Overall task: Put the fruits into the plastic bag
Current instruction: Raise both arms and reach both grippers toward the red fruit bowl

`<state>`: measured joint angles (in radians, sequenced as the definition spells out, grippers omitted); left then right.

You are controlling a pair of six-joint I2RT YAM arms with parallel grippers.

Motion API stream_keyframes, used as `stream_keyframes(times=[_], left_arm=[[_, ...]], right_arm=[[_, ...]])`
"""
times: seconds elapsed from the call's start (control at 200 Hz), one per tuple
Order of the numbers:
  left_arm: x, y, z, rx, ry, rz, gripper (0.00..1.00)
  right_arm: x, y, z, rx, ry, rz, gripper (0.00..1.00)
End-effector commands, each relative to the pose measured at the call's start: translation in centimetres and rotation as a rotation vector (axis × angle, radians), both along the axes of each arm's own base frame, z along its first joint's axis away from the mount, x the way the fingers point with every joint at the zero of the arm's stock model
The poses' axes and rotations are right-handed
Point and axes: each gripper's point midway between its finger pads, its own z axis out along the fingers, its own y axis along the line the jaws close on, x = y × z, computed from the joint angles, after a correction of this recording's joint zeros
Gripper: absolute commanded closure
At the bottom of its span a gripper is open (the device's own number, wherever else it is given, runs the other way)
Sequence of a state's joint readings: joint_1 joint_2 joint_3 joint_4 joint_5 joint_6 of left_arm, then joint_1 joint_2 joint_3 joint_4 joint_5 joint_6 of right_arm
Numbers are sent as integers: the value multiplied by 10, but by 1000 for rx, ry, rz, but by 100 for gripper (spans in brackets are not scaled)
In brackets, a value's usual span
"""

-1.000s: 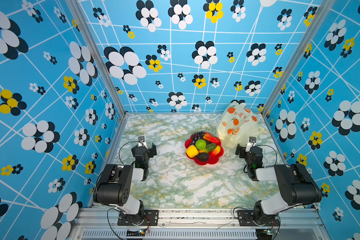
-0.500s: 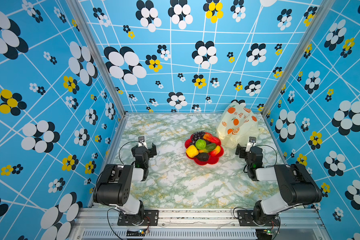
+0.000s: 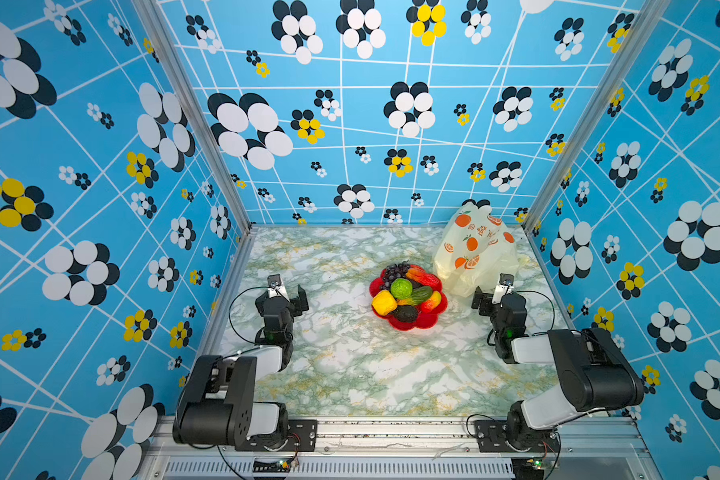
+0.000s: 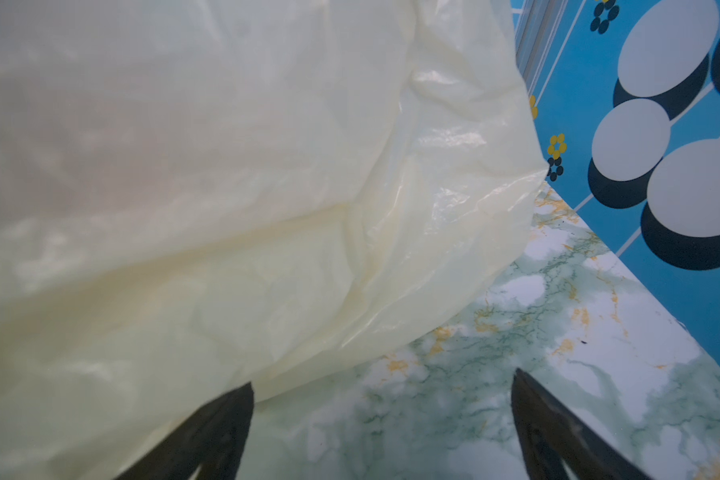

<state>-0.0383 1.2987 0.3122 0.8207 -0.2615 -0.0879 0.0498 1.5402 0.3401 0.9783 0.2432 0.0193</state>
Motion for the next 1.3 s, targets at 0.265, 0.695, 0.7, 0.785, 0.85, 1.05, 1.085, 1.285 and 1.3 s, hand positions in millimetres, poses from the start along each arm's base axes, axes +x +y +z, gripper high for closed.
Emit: stream_keyframes(times=[0.265,0.695,0.7,0.785,0.85,1.05,1.085,1.285,1.3], left_arm=[[-41,17,40,-166,-38,146,1],[-66,20,83,-249,28,193,1],[-66,19,83,-249,32,192,1],[-67,17,91,-269,64,189,1],[-65,9,98,-285,78,146,1],[-60,-28,126,-431,68,-35,1],[-59,-33,129,-451,72,-61,1],[-57,-68,143,-529,129,-239,1],[-57,-71,143,-537,139,-251,1]], right_arm=[[-20,-23,69,38,-117,-138,2],[-45,-11,140,261,22,-146,2],[-46,-11,141,265,23,-143,2],[-55,4,157,316,60,-73,1],[-61,15,167,357,77,-21,1],[-70,49,181,526,158,110,1],[-71,53,182,546,178,123,1],[-74,72,176,638,288,179,2],[-74,74,175,643,296,184,2]])
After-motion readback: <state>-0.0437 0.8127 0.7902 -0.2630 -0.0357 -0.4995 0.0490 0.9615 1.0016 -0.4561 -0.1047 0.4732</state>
